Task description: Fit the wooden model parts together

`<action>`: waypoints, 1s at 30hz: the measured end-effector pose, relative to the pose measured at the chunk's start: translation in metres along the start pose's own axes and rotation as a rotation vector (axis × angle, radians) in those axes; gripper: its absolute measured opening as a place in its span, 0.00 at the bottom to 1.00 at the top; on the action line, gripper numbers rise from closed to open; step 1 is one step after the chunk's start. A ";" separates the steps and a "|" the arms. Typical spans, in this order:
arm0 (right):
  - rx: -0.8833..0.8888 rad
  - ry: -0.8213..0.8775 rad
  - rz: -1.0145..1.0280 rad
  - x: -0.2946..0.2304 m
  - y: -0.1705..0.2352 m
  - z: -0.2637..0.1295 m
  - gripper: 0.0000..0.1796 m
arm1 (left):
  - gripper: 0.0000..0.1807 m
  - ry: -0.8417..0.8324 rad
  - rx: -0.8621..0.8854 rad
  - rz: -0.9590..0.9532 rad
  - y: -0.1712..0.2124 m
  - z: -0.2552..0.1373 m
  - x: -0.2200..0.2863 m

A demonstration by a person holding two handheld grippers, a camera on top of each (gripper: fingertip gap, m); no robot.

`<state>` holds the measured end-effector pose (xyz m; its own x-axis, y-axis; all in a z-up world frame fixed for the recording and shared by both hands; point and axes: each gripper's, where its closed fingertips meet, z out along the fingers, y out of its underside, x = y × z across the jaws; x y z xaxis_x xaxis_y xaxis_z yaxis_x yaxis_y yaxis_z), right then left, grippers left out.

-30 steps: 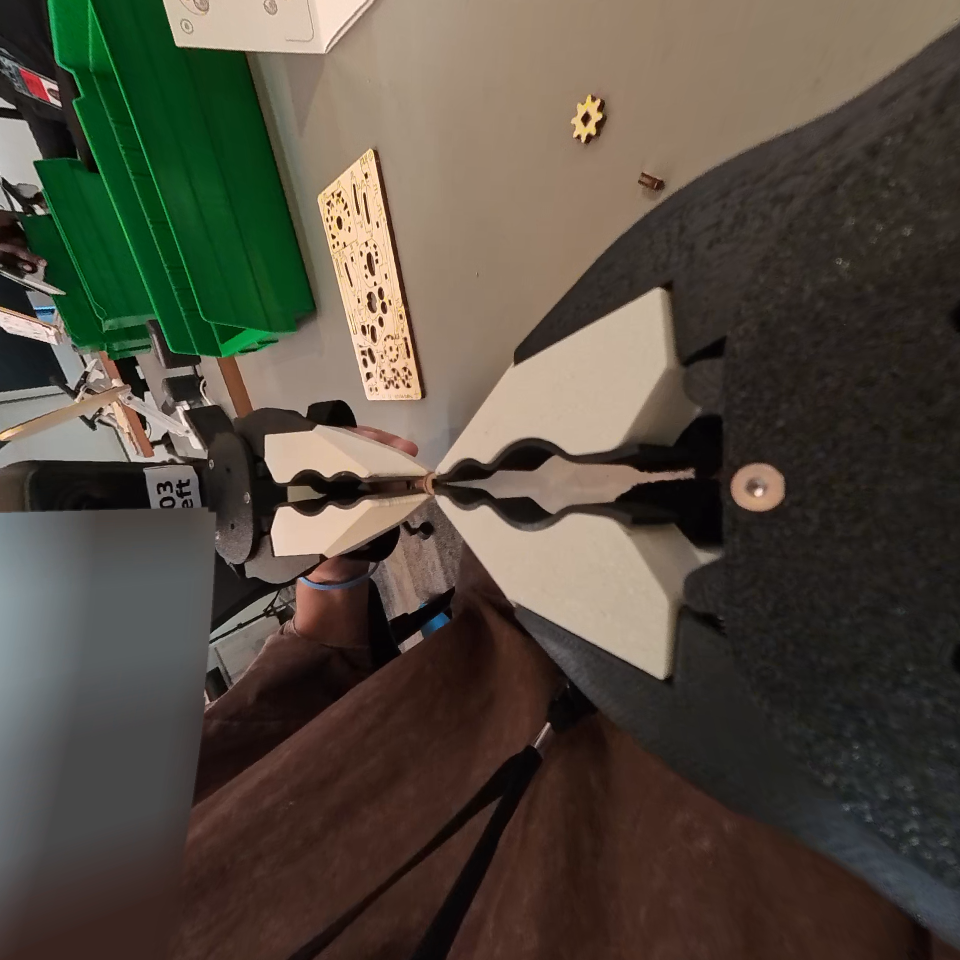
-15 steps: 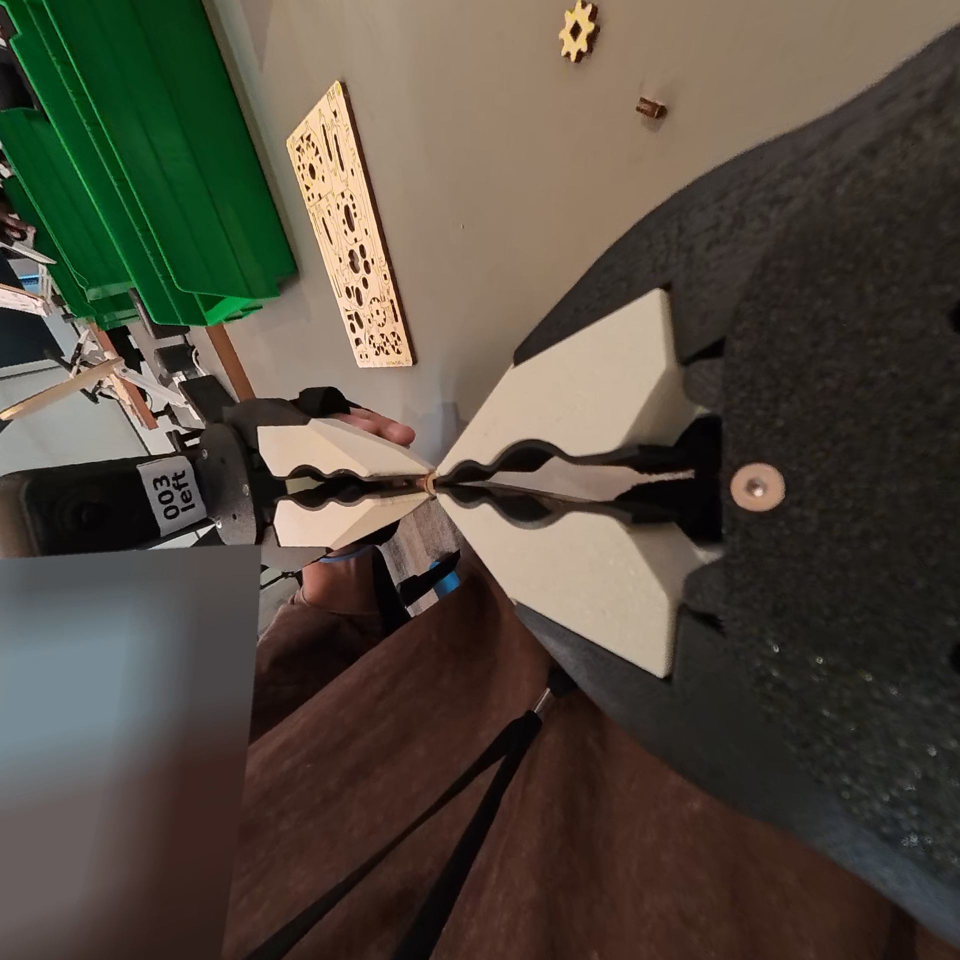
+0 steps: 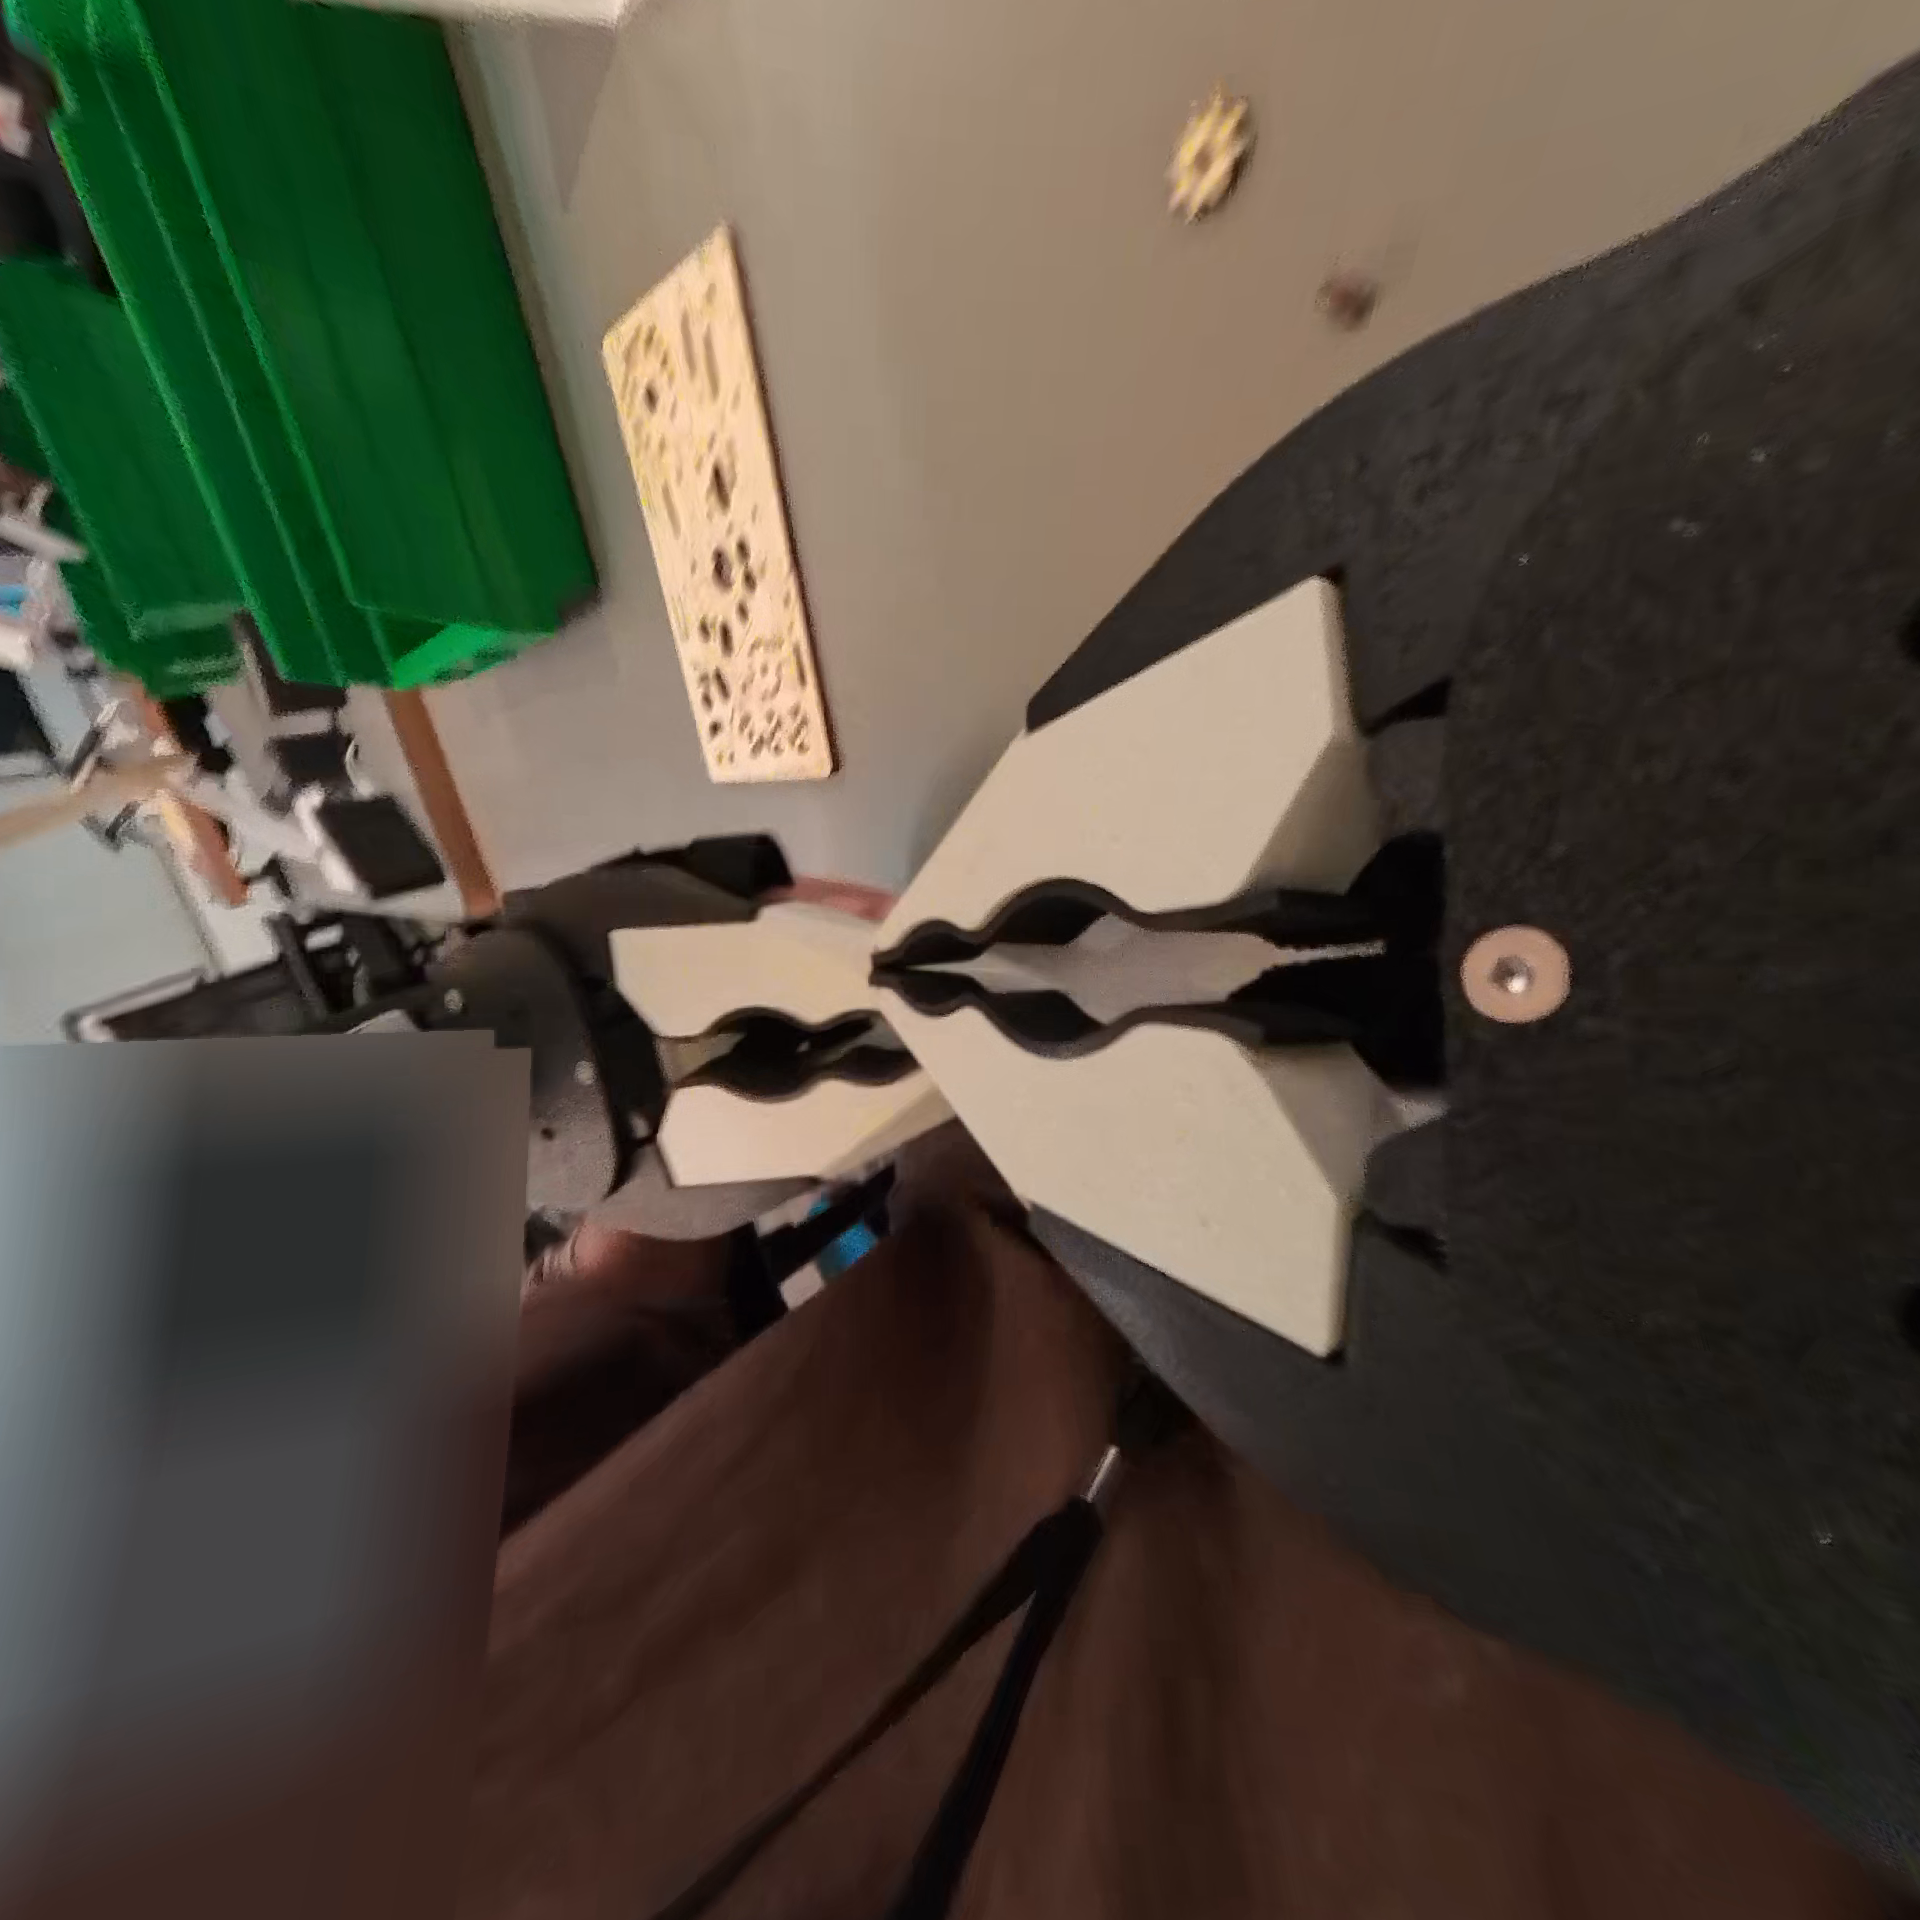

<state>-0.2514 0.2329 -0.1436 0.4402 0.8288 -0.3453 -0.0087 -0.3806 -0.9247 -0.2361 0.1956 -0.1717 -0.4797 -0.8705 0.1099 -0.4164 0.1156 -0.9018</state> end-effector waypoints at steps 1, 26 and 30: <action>0.034 0.027 0.020 0.006 -0.006 -0.013 0.00 | 0.01 -0.008 0.035 -0.055 -0.002 -0.006 -0.006; -0.115 0.084 -0.025 0.009 0.018 -0.006 0.05 | 0.01 -0.045 -0.018 -0.074 0.009 -0.001 -0.022; -0.108 0.071 -0.008 0.008 0.020 -0.008 0.04 | 0.01 -0.050 -0.025 -0.067 0.010 -0.002 -0.021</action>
<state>-0.2410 0.2294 -0.1636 0.5026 0.8021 -0.3226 0.0899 -0.4196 -0.9032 -0.2318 0.2163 -0.1821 -0.4113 -0.8995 0.1476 -0.4656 0.0682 -0.8824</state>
